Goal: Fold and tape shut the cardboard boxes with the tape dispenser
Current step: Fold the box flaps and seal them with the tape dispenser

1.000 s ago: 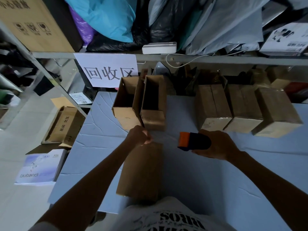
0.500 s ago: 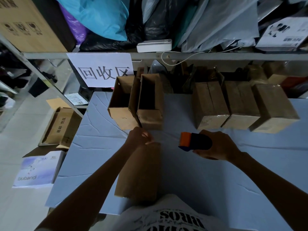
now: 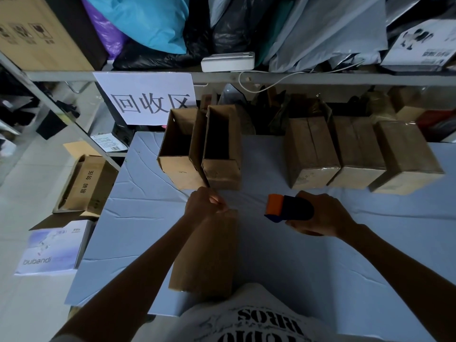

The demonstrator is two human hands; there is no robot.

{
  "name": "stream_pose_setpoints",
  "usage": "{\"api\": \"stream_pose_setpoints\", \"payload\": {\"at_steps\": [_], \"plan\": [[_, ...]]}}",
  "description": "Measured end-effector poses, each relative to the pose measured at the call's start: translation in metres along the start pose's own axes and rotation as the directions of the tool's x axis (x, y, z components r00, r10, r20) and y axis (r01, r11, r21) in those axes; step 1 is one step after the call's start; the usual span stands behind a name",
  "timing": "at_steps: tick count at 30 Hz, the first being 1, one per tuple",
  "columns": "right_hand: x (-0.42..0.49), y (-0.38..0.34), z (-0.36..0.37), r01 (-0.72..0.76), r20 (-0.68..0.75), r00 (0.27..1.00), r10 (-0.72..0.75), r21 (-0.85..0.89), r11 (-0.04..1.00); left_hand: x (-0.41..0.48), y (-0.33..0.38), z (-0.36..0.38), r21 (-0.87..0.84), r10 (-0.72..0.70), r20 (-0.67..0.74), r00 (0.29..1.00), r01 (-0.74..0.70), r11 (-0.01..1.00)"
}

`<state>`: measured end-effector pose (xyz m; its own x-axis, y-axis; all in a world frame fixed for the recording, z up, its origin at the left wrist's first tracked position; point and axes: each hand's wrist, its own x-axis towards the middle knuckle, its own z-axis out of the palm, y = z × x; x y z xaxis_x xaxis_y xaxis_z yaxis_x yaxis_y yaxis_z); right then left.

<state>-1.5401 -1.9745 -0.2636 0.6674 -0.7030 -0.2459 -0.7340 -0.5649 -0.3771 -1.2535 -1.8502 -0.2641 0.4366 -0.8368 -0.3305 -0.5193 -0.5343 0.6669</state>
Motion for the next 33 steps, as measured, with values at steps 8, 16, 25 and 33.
{"api": "stream_pose_setpoints", "payload": {"at_steps": [8,16,25,33], "plan": [[0.001,0.001,0.000,0.007,-0.013,1.000,-0.007,-0.006,1.000,0.004,-0.002,0.003,0.027,0.044,-0.009,0.999,-0.044,0.999],[0.003,0.005,0.005,-0.002,0.008,1.000,0.002,0.000,1.000,0.010,-0.006,0.009,0.122,0.122,-0.023,0.992,-0.118,0.985],[0.007,0.011,0.017,0.020,0.030,0.999,-0.020,0.004,1.000,0.016,-0.020,0.000,0.254,-0.062,0.121,0.991,0.029,0.967],[0.006,0.001,0.022,0.008,0.050,0.999,-0.007,-0.036,0.999,-0.036,0.005,0.032,0.311,-0.309,-0.010,0.951,0.297,0.903]]}}
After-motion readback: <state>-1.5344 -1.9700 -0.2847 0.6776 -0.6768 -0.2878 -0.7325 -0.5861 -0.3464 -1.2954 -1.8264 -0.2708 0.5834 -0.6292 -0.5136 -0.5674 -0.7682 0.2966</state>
